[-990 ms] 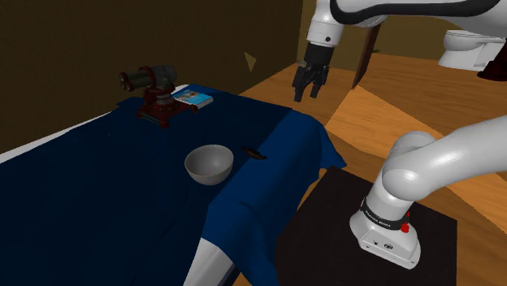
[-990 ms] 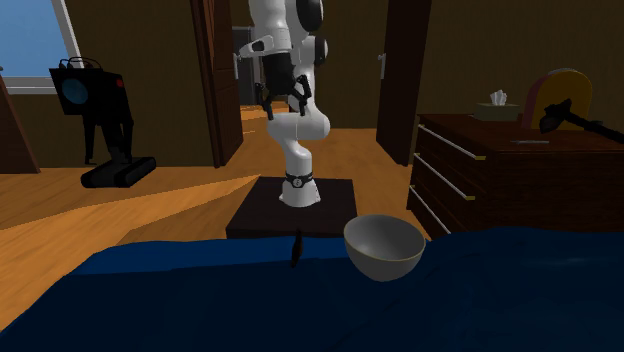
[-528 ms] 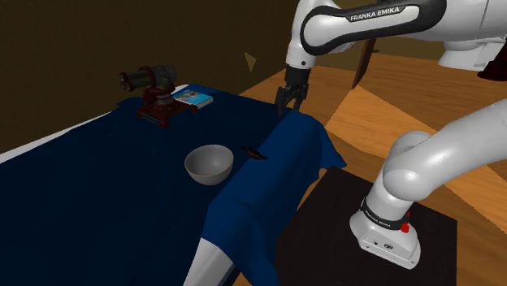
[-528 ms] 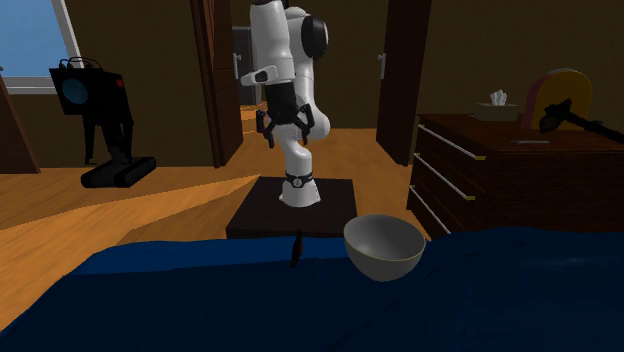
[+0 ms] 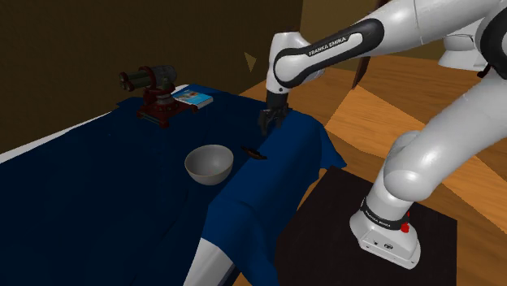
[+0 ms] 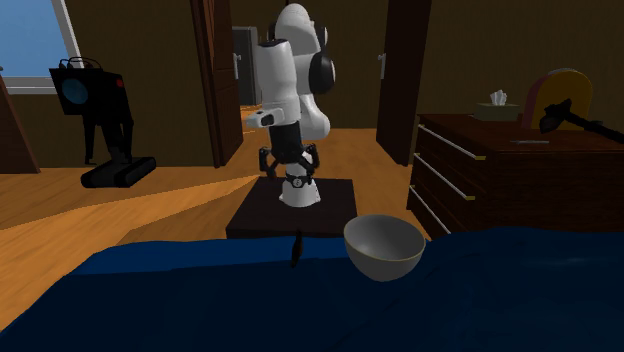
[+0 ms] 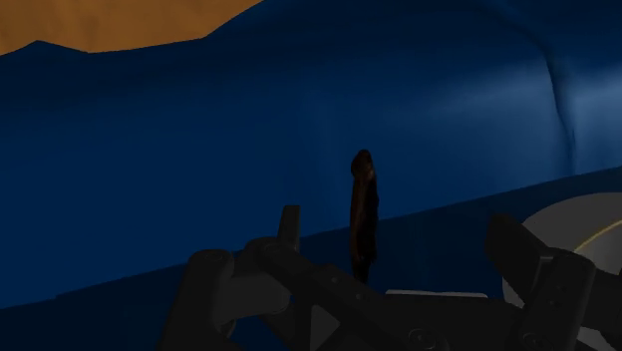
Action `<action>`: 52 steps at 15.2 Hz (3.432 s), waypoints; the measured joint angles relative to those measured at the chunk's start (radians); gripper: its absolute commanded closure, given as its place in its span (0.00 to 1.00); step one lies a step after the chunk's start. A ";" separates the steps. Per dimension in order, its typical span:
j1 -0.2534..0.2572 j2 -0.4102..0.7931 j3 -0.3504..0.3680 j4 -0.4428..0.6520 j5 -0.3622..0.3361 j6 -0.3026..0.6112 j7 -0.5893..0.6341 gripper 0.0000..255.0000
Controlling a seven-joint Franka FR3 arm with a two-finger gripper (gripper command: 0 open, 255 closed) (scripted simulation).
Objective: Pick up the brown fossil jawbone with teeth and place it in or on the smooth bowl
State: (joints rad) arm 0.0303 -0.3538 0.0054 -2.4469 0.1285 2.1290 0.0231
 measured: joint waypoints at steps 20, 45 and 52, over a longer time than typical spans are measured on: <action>0.025 0.434 0.033 0.079 -0.012 0.342 -0.015 0.00; 0.024 0.341 0.031 0.123 -0.023 0.206 0.001 1.00; 0.023 0.284 0.030 0.158 -0.029 0.114 0.009 1.00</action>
State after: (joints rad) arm 0.0531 -0.0694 0.0354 -2.2886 0.0999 2.2433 0.0324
